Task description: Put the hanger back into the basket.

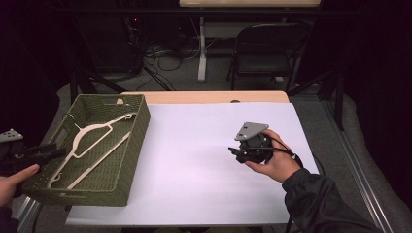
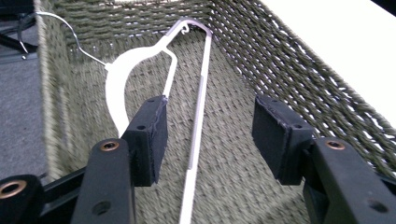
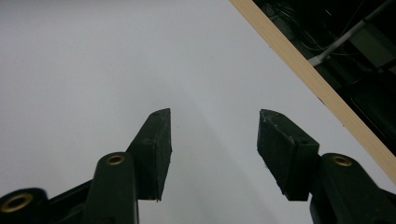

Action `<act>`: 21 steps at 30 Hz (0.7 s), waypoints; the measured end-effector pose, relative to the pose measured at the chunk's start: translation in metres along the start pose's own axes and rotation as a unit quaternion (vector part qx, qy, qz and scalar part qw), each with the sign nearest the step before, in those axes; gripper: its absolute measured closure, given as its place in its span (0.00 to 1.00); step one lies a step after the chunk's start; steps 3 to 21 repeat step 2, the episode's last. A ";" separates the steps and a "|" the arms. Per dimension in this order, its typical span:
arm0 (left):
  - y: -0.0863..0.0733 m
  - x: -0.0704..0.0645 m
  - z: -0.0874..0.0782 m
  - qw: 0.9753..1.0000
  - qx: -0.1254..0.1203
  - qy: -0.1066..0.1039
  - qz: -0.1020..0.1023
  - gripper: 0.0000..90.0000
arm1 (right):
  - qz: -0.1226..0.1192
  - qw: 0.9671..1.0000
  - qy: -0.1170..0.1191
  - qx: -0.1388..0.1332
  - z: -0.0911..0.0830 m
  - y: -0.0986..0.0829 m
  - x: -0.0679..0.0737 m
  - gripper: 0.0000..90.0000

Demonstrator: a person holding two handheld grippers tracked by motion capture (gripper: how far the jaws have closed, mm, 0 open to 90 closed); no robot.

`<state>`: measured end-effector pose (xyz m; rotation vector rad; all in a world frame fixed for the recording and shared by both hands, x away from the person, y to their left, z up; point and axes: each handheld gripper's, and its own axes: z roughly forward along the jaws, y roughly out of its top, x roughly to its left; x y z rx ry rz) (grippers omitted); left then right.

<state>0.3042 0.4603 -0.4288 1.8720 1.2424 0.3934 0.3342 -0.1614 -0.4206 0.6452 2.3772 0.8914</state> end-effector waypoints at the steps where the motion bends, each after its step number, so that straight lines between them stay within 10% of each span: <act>1: -0.001 -0.005 -0.002 1.000 -0.003 0.004 0.001 0.50 | 0.001 1.000 -0.002 -0.001 -0.001 -0.001 0.001 0.49; 21: -0.002 -0.011 -0.003 1.000 -0.006 0.009 0.001 0.50 | -0.002 1.000 -0.004 0.002 -0.002 -0.003 0.001 0.50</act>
